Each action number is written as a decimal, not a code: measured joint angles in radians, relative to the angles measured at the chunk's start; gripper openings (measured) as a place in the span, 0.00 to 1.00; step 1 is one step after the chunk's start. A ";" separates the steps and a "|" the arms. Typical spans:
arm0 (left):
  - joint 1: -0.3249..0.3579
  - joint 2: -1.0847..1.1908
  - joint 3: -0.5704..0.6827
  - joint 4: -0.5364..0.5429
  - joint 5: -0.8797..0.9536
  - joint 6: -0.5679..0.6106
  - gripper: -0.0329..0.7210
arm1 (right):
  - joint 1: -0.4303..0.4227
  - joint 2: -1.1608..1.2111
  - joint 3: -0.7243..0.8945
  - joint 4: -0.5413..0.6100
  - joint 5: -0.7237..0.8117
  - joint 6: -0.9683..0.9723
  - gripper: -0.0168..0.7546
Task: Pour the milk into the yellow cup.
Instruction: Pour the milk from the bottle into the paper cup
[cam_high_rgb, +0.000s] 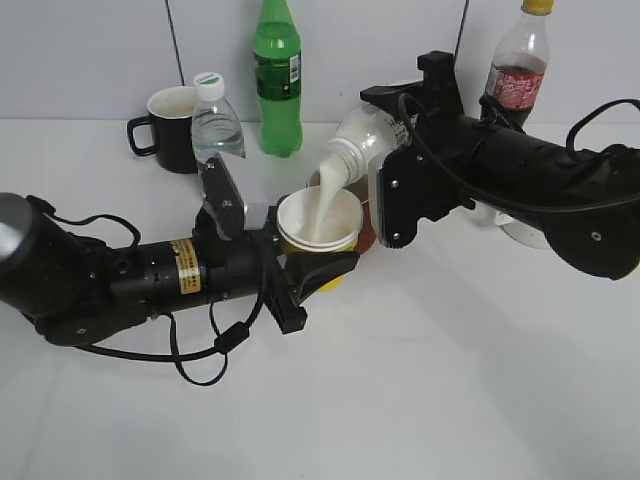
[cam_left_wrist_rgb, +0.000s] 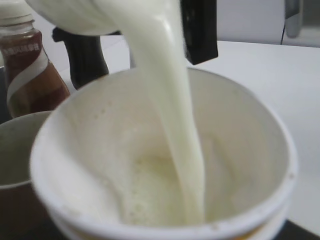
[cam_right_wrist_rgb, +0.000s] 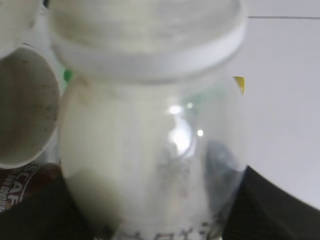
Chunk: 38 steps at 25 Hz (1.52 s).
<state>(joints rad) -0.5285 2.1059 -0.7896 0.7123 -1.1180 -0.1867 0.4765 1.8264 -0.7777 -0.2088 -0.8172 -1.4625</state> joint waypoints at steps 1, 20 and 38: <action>0.000 0.000 0.000 0.000 0.000 0.000 0.52 | 0.000 0.000 0.000 0.000 0.000 -0.004 0.60; 0.000 0.000 0.000 0.000 0.001 0.000 0.52 | 0.000 -0.001 -0.001 0.000 -0.042 -0.038 0.60; 0.000 0.000 0.000 -0.027 -0.033 0.000 0.52 | 0.000 -0.002 -0.005 0.000 0.005 0.277 0.60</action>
<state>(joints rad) -0.5285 2.1059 -0.7896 0.6852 -1.1510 -0.1867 0.4765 1.8244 -0.7830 -0.2088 -0.8118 -1.1851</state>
